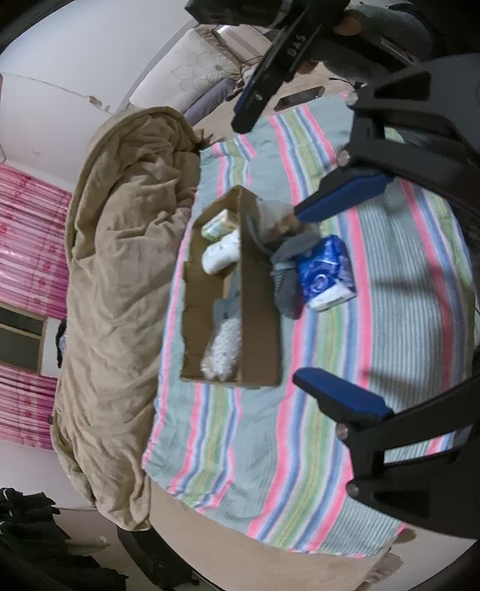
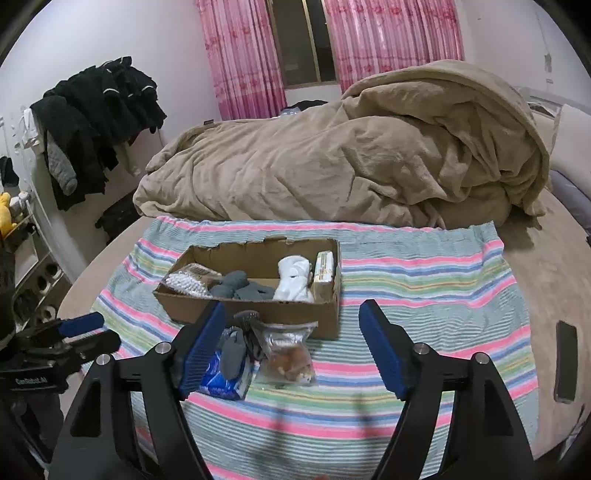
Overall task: Organize objects
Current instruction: 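Grasp the blue wipe pack with the left gripper while the right grasps the snack bag, place both in box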
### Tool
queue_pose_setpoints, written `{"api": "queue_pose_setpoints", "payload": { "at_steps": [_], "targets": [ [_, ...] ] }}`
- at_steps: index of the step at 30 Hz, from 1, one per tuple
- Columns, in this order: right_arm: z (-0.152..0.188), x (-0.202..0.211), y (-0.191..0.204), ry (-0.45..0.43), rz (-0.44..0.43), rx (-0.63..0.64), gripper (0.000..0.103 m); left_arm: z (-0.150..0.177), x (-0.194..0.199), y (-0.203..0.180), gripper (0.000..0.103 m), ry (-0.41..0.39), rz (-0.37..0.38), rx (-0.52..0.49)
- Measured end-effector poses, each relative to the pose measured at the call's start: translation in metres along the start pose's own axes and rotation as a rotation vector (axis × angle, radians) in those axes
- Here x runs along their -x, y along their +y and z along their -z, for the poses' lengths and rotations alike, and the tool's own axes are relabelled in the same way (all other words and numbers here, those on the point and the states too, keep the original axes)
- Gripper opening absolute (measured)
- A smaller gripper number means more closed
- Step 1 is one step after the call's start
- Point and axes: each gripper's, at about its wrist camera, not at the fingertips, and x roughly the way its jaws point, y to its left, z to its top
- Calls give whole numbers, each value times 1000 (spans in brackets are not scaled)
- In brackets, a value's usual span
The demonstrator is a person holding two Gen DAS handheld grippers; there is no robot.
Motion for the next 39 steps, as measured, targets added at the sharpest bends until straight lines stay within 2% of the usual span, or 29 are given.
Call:
{"api": "queue_pose_setpoints", "payload": {
  "at_steps": [12,25,30,39],
  "targets": [
    [32,-19,-8,72,-45,0,78,26,-36,-12,84,66,-18,-25],
    [52,-70,-14,166,-57,-1,78,38,-95,-18,84,158,-2,-15],
    [58,-92,-16,206,-73,7,78,40,-112,-15,91,168,25,27],
    [54,-124,-18,258,-107,22,75,33,-133,-23,93,169,41,15]
  ]
}}
